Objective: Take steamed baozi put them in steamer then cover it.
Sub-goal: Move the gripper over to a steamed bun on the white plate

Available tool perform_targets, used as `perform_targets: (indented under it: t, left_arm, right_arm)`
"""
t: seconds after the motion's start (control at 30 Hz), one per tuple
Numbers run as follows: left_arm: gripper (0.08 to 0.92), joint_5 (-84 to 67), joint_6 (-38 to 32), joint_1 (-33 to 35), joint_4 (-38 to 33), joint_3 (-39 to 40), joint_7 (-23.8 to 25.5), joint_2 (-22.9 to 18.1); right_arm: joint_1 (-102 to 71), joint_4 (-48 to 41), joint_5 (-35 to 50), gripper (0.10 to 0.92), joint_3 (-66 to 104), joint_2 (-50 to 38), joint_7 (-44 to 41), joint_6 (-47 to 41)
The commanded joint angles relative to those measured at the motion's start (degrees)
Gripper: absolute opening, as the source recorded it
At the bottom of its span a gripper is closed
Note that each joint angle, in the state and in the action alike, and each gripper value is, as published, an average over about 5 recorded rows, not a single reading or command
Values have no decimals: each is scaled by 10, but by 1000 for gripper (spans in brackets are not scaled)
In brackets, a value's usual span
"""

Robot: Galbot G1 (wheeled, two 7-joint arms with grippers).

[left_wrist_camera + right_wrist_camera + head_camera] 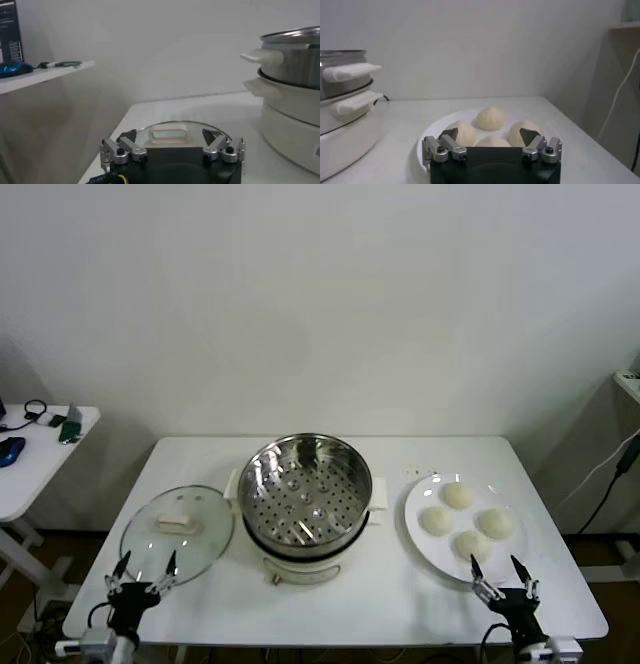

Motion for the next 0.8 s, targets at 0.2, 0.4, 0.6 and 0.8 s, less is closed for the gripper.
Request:
perform_targets:
  t: [0.2, 0.4, 0.6, 0.8]
  left_arm:
    - [823, 14, -3, -2, 4, 6, 8, 2]
    - [823, 21, -5, -5, 5, 11, 12, 6]
    - [823, 24, -7, -5, 7, 13, 14, 4]
    - [823, 28, -9, -6, 12, 15, 16, 3]
  right_arm:
    - [248, -63, -70, 823, -56, -120, 9, -146]
    - [440, -172, -124, 823, -250, -266, -116, -190]
    - [576, -238, -208, 823, -436, -379, -275, -170]
    - [754, -289, -216, 823, -619, -437, -455, -113]
